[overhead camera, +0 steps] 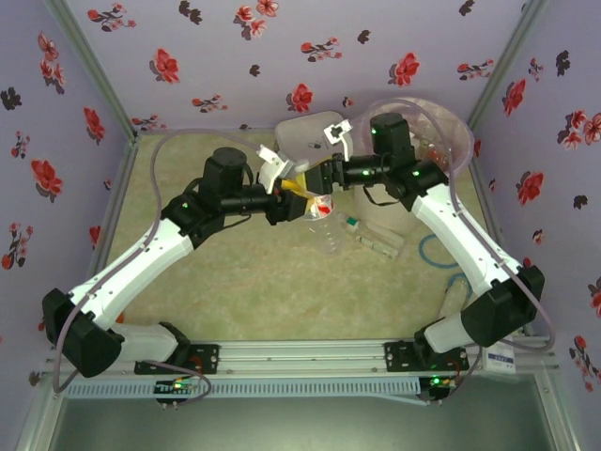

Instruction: Put the plastic bottles in the bin

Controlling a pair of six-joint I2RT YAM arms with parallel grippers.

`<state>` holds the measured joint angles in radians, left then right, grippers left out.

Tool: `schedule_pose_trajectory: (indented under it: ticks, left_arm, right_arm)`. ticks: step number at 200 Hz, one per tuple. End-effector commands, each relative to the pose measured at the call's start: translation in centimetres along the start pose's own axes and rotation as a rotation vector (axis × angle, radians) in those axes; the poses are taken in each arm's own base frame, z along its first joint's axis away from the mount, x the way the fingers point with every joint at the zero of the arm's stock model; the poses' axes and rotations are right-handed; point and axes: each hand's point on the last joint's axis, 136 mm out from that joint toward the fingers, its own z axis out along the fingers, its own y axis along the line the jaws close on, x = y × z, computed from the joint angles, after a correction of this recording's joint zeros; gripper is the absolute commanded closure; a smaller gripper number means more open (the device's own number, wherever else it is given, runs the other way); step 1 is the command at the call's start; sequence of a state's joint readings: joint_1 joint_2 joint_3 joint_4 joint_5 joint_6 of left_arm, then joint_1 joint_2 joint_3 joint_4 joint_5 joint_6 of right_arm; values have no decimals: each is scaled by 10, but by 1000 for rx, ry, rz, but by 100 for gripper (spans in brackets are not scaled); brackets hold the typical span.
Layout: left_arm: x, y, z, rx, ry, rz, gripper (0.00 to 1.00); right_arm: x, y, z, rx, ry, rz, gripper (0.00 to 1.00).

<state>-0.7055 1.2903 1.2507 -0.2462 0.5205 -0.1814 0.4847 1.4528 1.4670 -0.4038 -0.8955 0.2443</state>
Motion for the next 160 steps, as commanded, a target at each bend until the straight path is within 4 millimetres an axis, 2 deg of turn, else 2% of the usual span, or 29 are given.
schedule_pose_trajectory:
  ticks: [1, 15, 41, 69, 93, 111, 124, 139, 160]
  left_arm:
    - [-13, -6, -1, 41, -49, 2, 59]
    - [-13, -6, 0, 42, -56, -4, 59]
    - [-13, -6, -1, 46, -79, -14, 57]
    - [-14, -4, -7, 32, -100, -25, 39]
    - [-16, 0, -16, -13, -126, -30, 15]
    - [-17, 3, -22, -40, -152, -34, 2]
    - [-12, 6, -20, -47, -148, -54, 0]
    - [-4, 11, -14, -47, -136, -89, 0]
    - [0, 14, -10, -42, -150, -124, 0]
  right_arm:
    - [-17, 13, -3, -24, -41, -61, 34]
    - [-21, 14, -6, -12, -61, -76, 47]
    - [-30, 17, -16, 28, -99, -117, 62]
    - [-47, 17, -43, 109, -168, -154, 79]
    - [-70, 15, -84, 236, -261, -187, 87]
    - [-95, 7, -128, 389, -383, -206, 91]
    - [-119, 12, -161, 477, -508, -253, 91]
    - [-145, 26, -192, 499, -654, -304, 90]
    - [-173, 39, -226, 554, -800, -385, 91]
